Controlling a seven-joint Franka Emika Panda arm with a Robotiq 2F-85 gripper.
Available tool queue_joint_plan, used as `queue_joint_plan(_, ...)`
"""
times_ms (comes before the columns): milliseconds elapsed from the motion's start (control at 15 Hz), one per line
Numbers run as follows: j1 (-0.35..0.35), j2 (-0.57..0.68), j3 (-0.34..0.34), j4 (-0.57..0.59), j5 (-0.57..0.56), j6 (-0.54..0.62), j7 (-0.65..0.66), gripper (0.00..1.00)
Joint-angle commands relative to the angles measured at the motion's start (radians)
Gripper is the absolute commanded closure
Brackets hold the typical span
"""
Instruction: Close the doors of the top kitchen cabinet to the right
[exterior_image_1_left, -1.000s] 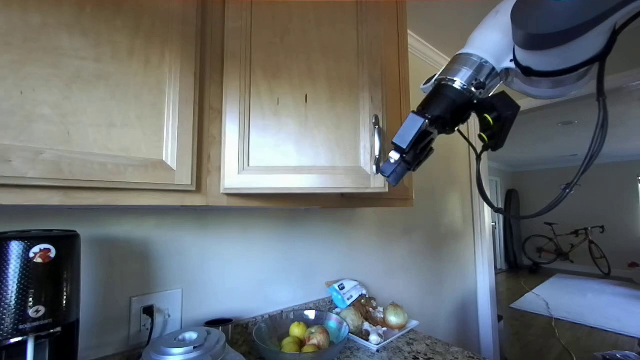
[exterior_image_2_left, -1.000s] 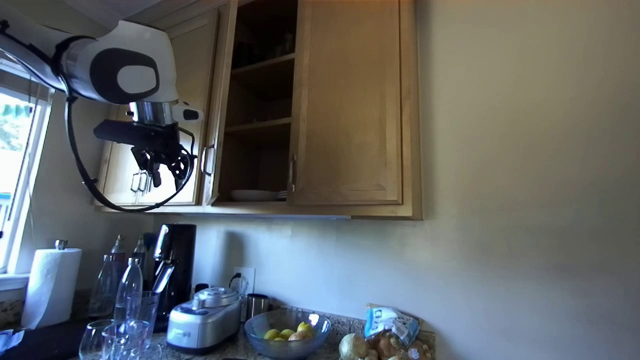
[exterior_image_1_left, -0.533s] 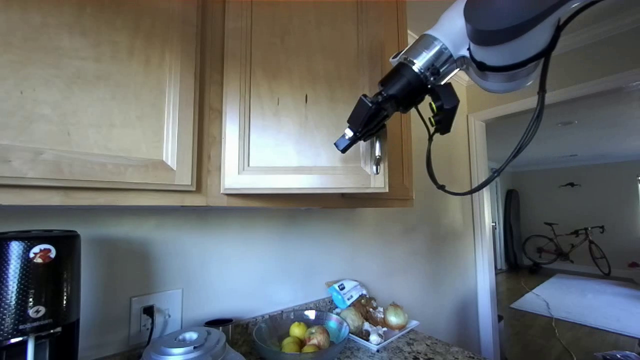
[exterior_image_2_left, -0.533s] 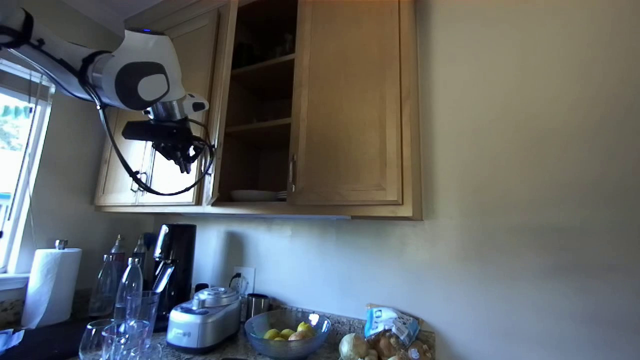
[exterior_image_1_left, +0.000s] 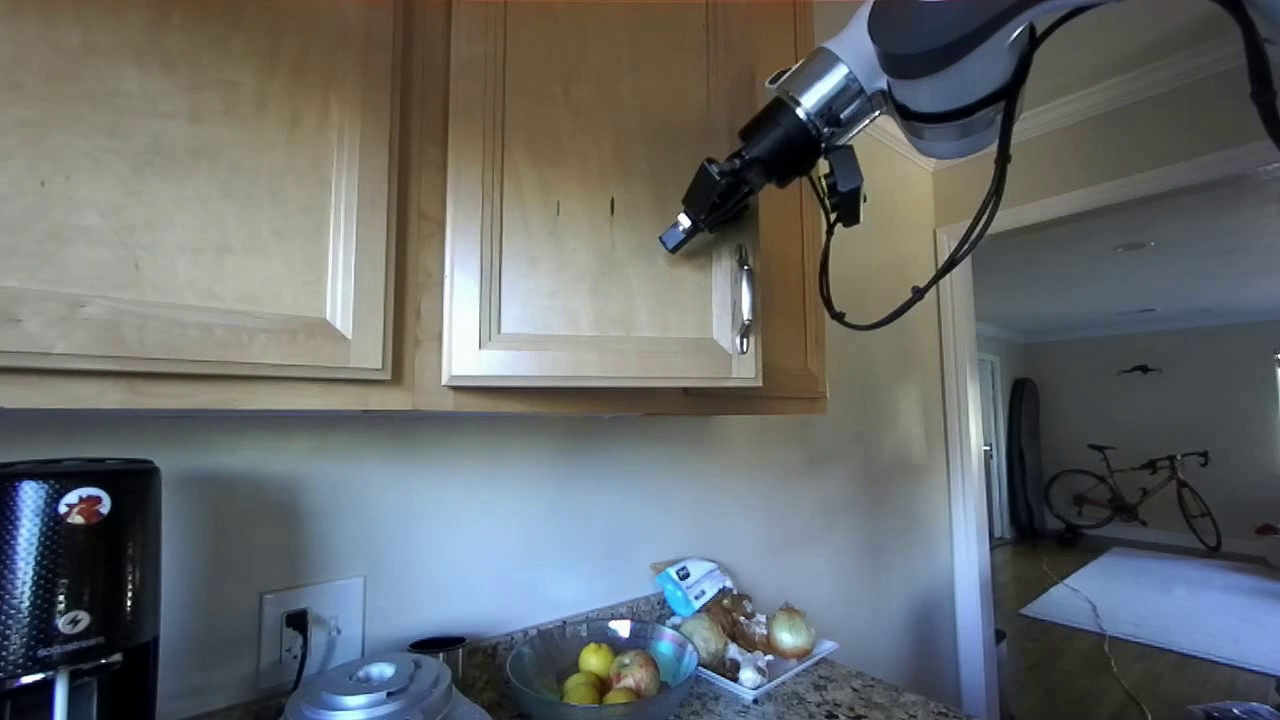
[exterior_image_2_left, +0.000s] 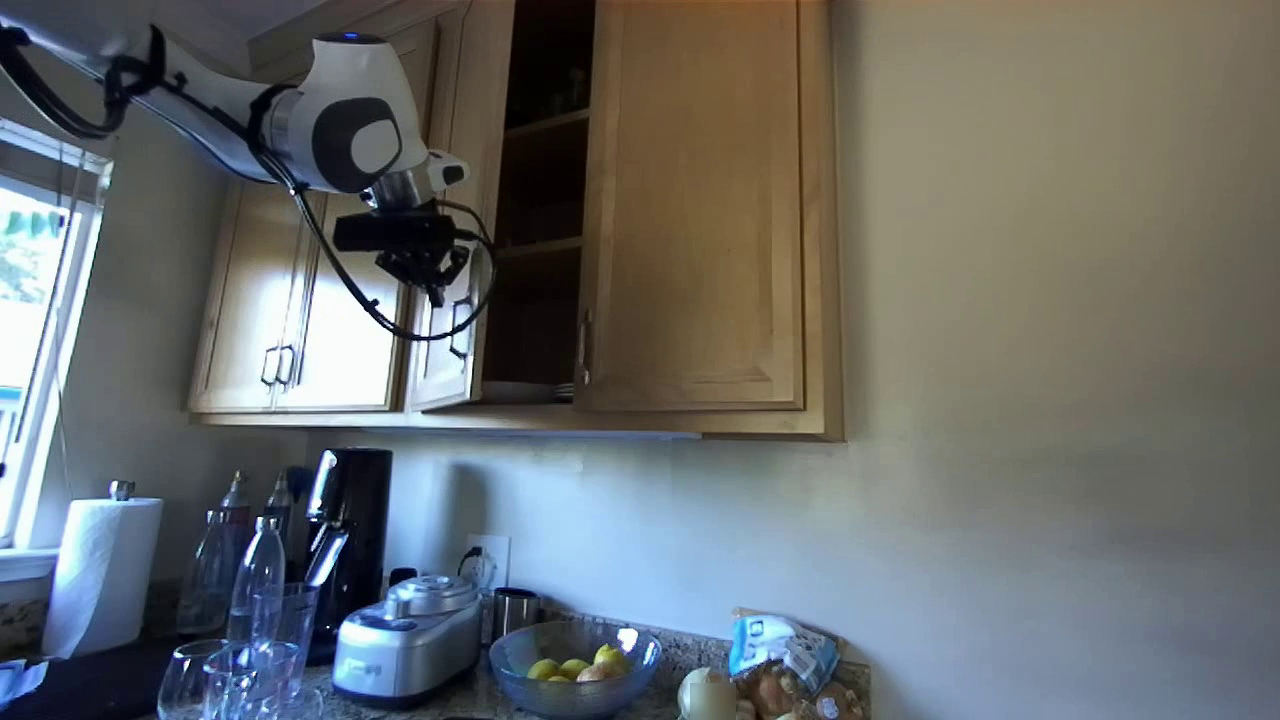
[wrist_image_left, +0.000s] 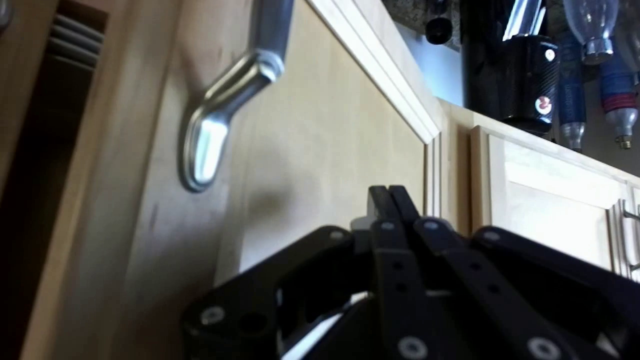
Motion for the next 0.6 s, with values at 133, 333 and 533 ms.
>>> queue_joint_plan(133, -0.037, 0.135, -0.054, 0.129, -0.043, 0.002, -0.082, 0.98)
queue_joint_plan(333, -0.068, 0.202, -0.061, 0.177, -0.052, 0.009, -0.099, 0.98)
queue_joint_plan(533, -0.092, 0.24, -0.053, 0.208, -0.06, 0.017, -0.108, 0.98)
